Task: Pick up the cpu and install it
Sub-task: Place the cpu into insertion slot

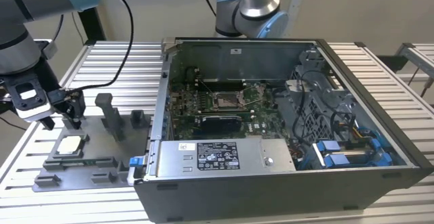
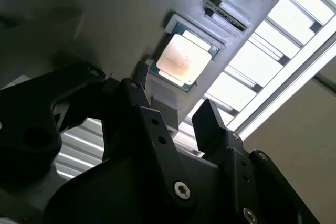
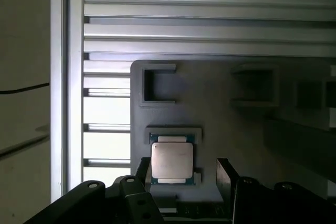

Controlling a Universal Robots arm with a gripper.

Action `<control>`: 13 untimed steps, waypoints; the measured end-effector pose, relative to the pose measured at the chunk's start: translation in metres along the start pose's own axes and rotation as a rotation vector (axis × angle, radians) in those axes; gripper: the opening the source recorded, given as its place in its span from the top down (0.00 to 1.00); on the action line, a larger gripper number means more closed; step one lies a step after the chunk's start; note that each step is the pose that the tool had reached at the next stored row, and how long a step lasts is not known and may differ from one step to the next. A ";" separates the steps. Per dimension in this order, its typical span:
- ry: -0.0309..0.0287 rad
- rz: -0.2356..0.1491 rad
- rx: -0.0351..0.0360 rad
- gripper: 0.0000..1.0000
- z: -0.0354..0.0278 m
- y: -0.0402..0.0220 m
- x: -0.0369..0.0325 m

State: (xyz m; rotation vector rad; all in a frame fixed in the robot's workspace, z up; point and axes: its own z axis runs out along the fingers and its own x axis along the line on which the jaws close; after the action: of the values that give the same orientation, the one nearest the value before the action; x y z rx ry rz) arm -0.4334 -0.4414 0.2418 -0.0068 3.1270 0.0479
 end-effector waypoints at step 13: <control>-0.0004 -0.007 -0.0005 0.00 0.0161 -0.0005 0.0052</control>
State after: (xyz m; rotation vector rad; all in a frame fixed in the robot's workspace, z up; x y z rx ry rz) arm -0.4384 -0.4415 0.2256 -0.0178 3.1264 0.0486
